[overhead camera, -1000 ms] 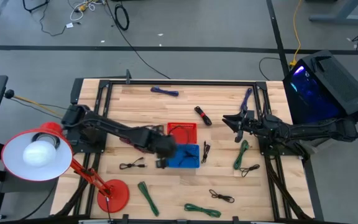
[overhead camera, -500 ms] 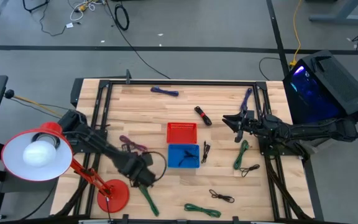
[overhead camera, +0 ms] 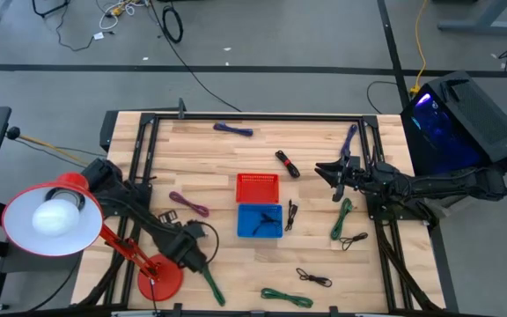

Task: Pick & Place USB Port
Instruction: Put the black charger cable into the blue bin

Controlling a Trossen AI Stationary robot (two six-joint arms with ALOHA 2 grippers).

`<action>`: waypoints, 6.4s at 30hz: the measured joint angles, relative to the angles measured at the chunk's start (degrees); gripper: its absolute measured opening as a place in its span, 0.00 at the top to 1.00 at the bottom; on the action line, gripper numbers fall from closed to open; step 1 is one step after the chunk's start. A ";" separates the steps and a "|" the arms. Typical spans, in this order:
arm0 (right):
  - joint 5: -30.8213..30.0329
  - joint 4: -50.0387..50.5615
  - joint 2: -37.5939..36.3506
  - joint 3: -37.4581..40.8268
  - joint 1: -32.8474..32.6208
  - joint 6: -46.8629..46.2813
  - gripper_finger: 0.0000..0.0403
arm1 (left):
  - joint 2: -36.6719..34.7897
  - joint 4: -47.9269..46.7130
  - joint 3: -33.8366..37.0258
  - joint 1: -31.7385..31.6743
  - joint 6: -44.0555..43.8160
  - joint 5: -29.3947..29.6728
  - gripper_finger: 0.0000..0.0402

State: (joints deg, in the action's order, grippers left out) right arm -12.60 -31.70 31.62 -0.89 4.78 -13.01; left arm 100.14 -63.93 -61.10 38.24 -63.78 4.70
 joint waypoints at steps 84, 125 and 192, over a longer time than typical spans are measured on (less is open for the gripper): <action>-0.08 0.02 0.20 0.00 0.02 0.46 0.76 | -5.22 77.69 12.52 -23.92 45.82 9.47 0.93; 0.56 -4.62 1.02 -0.96 0.04 1.12 0.76 | -2.61 87.54 12.20 -25.87 47.58 8.12 0.55; -1.31 40.66 54.05 -38.97 10.67 4.39 0.53 | -36.04 51.29 13.90 -27.02 56.47 18.85 0.55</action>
State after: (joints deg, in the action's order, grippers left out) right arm -13.91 8.95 85.67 -39.86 15.44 -8.62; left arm 64.10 -12.64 -47.20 11.22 -7.31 23.55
